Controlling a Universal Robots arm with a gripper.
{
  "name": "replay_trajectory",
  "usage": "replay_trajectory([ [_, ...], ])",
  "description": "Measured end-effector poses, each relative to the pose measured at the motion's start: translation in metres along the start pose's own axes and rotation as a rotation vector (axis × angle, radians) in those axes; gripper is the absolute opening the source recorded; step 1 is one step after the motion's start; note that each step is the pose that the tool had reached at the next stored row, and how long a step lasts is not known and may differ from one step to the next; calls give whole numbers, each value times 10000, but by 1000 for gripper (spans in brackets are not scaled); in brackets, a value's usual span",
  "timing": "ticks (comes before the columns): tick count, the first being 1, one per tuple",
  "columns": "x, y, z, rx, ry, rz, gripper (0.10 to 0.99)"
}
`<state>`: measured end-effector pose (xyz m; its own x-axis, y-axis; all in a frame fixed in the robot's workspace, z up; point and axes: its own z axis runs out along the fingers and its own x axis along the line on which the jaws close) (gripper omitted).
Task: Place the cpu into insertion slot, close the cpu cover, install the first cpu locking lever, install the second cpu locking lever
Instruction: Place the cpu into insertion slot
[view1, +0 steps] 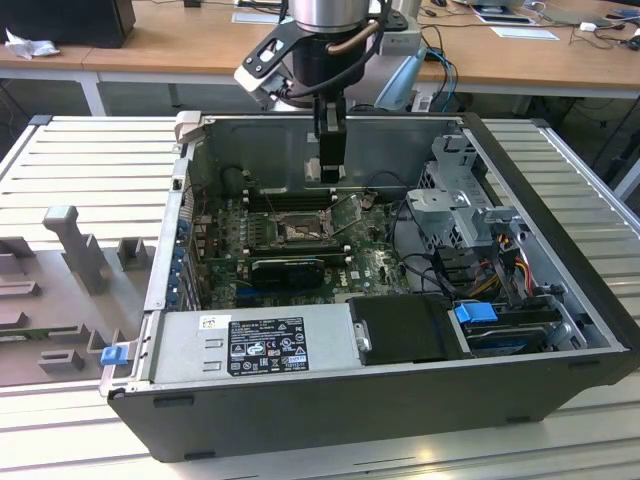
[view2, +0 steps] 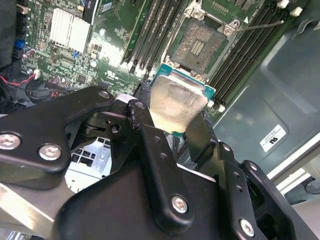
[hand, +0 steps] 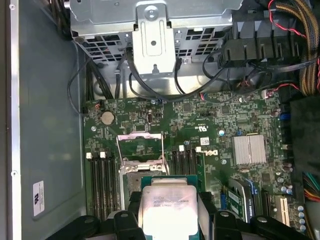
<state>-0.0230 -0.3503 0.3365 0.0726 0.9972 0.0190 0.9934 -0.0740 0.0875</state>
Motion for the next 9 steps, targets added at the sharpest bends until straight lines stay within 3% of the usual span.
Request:
replay_trajectory([
  [9, -2, -8, 75, 0, 1, 0, 525],
])
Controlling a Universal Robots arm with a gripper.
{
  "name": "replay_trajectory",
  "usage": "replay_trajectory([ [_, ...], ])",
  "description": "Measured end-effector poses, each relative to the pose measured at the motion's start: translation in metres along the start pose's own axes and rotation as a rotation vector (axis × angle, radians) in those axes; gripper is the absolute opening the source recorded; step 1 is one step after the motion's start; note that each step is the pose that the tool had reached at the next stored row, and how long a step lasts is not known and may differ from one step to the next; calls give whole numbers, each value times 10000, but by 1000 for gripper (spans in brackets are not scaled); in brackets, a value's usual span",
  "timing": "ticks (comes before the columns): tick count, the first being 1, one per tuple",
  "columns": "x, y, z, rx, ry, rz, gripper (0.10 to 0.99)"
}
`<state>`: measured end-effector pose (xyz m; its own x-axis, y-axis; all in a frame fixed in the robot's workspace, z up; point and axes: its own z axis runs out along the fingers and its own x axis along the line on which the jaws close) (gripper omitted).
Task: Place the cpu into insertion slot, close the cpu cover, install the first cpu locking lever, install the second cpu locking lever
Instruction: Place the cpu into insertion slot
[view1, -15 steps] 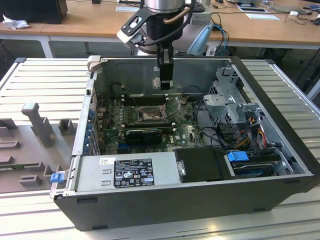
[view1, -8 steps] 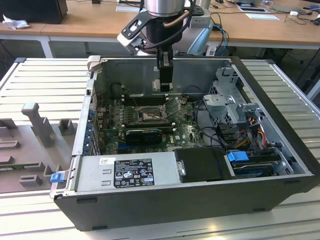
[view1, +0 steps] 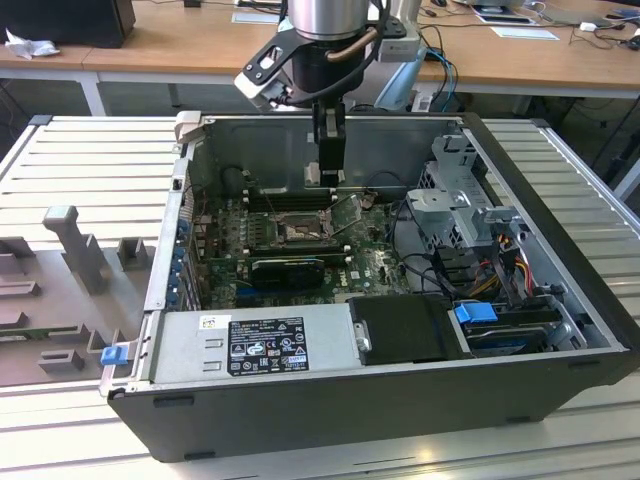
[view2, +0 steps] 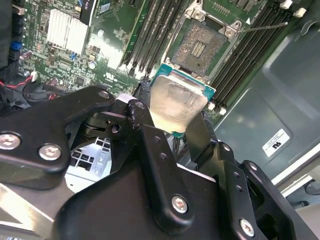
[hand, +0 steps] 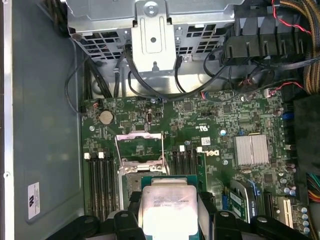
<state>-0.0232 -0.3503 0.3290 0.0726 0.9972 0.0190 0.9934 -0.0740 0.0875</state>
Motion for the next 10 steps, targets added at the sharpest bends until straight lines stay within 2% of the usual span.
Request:
replay_trajectory([
  [10, -3, -25, 118, 0, 0, -2, 525],
])
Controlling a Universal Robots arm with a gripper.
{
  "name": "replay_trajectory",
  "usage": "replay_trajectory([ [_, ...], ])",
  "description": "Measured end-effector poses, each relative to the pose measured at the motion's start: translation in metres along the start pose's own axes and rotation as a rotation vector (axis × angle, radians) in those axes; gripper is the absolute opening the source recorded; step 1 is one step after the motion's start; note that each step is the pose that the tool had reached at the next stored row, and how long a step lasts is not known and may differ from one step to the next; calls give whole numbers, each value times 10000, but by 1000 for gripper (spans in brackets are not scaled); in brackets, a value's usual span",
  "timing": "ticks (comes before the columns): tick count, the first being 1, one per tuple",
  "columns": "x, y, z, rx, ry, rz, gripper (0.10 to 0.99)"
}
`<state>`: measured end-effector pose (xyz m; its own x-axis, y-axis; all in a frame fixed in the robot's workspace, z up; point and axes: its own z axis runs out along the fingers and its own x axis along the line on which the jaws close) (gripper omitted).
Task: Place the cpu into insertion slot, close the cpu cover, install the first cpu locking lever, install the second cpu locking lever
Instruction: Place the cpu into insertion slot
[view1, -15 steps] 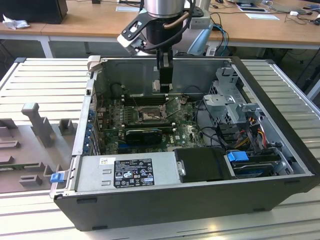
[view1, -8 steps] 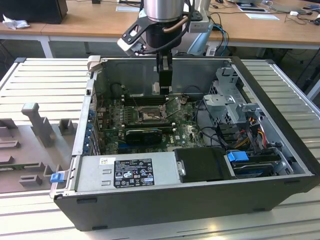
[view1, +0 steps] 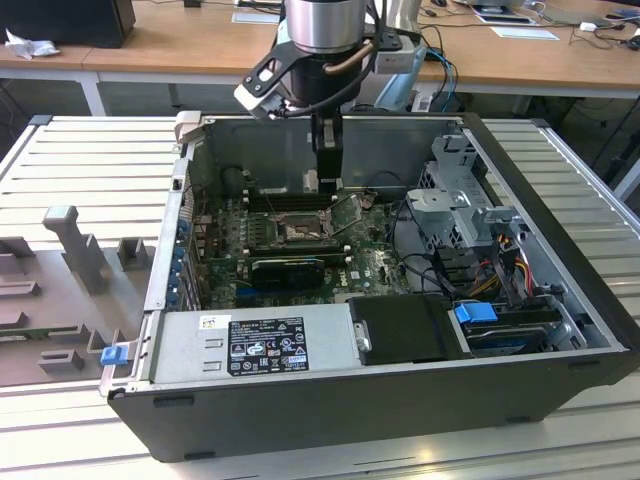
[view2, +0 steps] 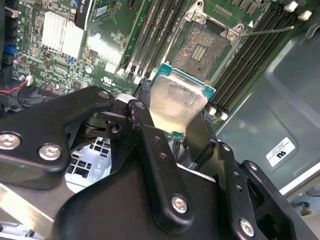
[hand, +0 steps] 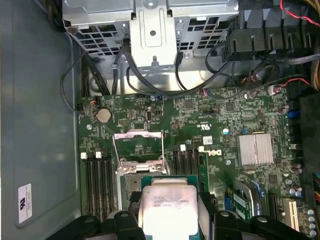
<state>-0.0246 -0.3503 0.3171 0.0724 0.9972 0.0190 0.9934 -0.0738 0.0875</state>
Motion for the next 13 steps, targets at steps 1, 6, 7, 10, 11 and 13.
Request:
replay_trajectory([
  [1, 0, -2, 19, -1, 1, -7, 525],
  [6, -2, -9, 82, 3, 15, -179, 525],
  [7, -2, -10, 88, 3, 17, -196, 525],
  [10, -2, -11, 101, 4, 18, -204, 525],
  [11, -2, -12, 108, 4, 18, -205, 525],
  [13, -2, -12, 116, 4, 18, -206, 525],
])
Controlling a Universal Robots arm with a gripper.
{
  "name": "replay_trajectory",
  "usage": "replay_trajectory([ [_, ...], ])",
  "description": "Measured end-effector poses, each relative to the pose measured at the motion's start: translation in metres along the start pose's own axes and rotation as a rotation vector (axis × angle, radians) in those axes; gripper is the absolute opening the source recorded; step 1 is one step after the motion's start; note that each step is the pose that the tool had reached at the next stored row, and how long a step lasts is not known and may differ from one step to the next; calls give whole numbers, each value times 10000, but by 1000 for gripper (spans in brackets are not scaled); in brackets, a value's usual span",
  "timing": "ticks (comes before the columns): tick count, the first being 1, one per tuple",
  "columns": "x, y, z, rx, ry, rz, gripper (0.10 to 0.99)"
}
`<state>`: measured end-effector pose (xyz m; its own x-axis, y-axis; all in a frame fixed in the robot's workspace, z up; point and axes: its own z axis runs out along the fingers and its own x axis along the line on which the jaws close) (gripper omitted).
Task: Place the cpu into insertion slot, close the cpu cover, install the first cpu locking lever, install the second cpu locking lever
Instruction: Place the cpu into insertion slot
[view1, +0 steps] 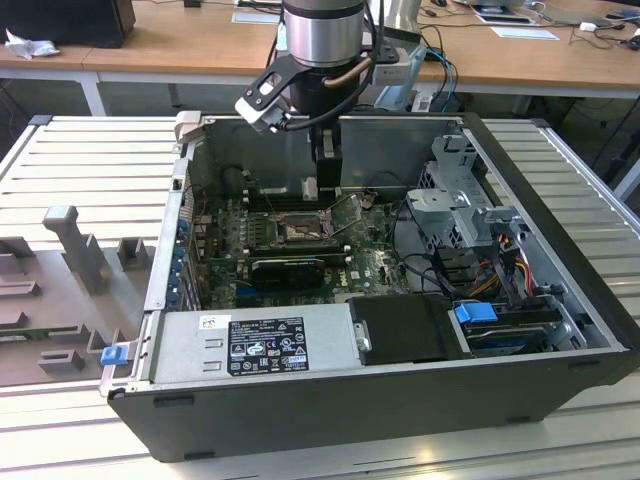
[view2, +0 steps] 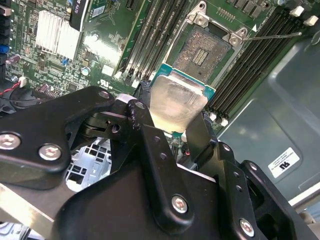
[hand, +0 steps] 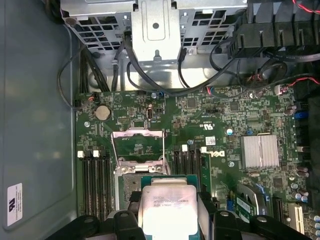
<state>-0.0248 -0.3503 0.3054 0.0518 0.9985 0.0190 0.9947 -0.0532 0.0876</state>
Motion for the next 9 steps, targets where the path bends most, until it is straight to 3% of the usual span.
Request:
replay_trajectory([
  [9, -1, -7, 67, 0, 1, 0, 525],
])
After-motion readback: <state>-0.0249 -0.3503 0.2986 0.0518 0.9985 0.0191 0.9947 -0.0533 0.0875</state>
